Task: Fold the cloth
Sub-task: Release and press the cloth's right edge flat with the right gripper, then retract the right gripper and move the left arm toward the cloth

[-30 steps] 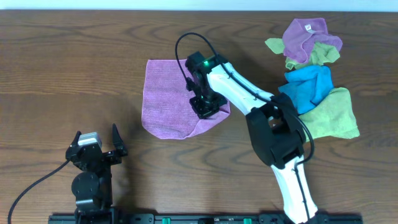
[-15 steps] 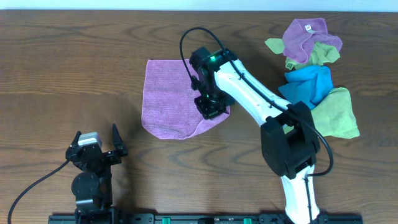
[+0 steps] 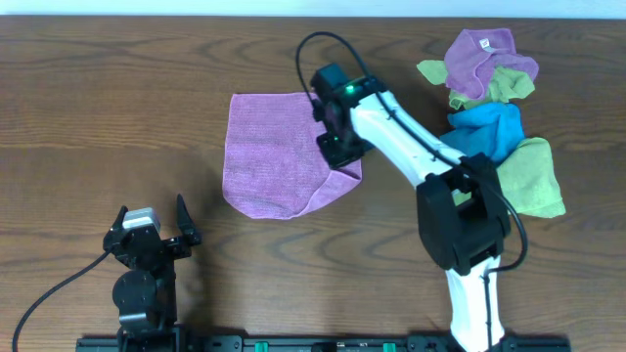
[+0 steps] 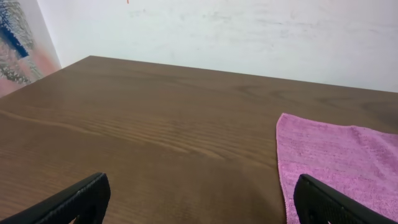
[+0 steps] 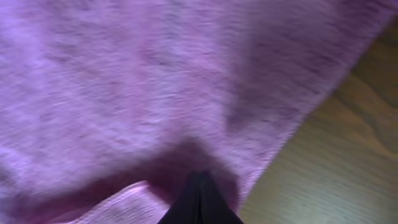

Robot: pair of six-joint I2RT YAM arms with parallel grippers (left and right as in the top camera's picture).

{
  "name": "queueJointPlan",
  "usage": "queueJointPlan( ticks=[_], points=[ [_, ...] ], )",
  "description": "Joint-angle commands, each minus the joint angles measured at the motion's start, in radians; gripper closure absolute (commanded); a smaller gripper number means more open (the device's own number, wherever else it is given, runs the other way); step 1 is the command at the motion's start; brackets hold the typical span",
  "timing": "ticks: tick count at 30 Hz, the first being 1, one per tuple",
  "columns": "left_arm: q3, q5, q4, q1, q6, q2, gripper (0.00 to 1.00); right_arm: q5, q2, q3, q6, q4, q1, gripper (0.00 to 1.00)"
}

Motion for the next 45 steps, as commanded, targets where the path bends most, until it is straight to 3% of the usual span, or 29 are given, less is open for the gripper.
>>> queueJointPlan(
  ticks=[1, 9, 19, 27, 35, 45],
  points=[
    [-0.035, -0.018, -0.02, -0.005, 0.018, -0.005, 0.05, 0.013, 0.009, -0.045, -0.017, 0.028, -0.013, 0.99],
    [-0.035, -0.018, -0.02, -0.005, 0.018, -0.005, 0.05, -0.1, 0.009, -0.117, -0.01, 0.014, 0.002, 0.99],
    [-0.035, -0.018, -0.02, -0.005, 0.018, -0.005, 0.05, -0.115, 0.004, -0.116, 0.084, -0.17, 0.022, 0.98],
    [-0.035, -0.018, -0.02, -0.005, 0.018, -0.005, 0.05, -0.114, 0.004, -0.116, 0.085, -0.175, 0.027, 0.98],
    [-0.035, -0.018, -0.02, -0.005, 0.018, -0.005, 0.05, -0.129, 0.004, -0.116, 0.116, -0.298, 0.034, 0.98],
    [-0.035, -0.018, -0.02, -0.005, 0.018, -0.005, 0.05, -0.132, 0.004, -0.12, 0.115, -0.276, 0.048, 0.98]
  ],
)
